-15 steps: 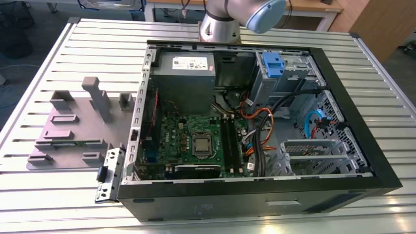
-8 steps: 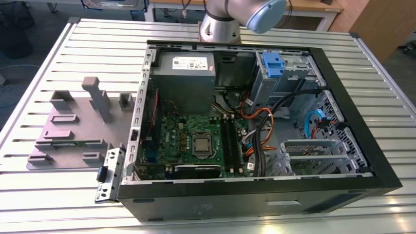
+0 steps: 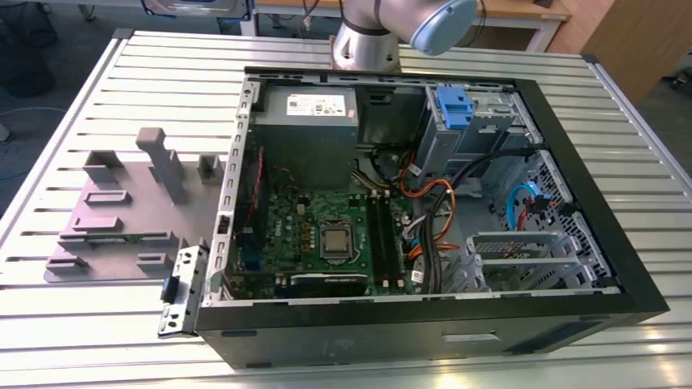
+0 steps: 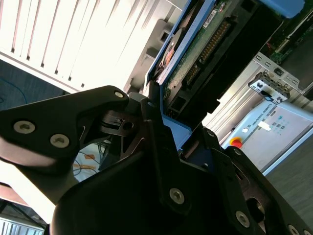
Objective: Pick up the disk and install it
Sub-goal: 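Pick up the disk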
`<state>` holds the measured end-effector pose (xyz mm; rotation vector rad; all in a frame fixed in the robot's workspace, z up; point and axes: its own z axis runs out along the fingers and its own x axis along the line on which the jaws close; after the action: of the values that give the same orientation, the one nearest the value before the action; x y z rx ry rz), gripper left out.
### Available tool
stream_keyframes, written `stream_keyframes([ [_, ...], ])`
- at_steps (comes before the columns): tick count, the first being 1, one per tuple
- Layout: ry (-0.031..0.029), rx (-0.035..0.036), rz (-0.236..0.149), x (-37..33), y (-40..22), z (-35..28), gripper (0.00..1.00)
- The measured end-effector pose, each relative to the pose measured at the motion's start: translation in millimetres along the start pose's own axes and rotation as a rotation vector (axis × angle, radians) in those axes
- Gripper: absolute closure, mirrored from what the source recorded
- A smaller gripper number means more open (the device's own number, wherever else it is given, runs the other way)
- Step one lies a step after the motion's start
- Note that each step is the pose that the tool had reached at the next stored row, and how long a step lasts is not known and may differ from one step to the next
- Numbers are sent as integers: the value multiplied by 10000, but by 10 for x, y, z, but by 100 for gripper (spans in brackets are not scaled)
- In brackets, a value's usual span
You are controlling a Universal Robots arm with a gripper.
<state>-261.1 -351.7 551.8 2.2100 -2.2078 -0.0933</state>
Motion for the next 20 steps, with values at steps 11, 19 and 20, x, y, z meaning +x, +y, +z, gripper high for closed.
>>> stream_keyframes([
  [11, 0, -9, 0, 0, -89, -5, 63],
  [19, -1, -14, 0, 0, -151, -8, 63],
  [20, 0, -15, 0, 0, -158, -9, 63],
])
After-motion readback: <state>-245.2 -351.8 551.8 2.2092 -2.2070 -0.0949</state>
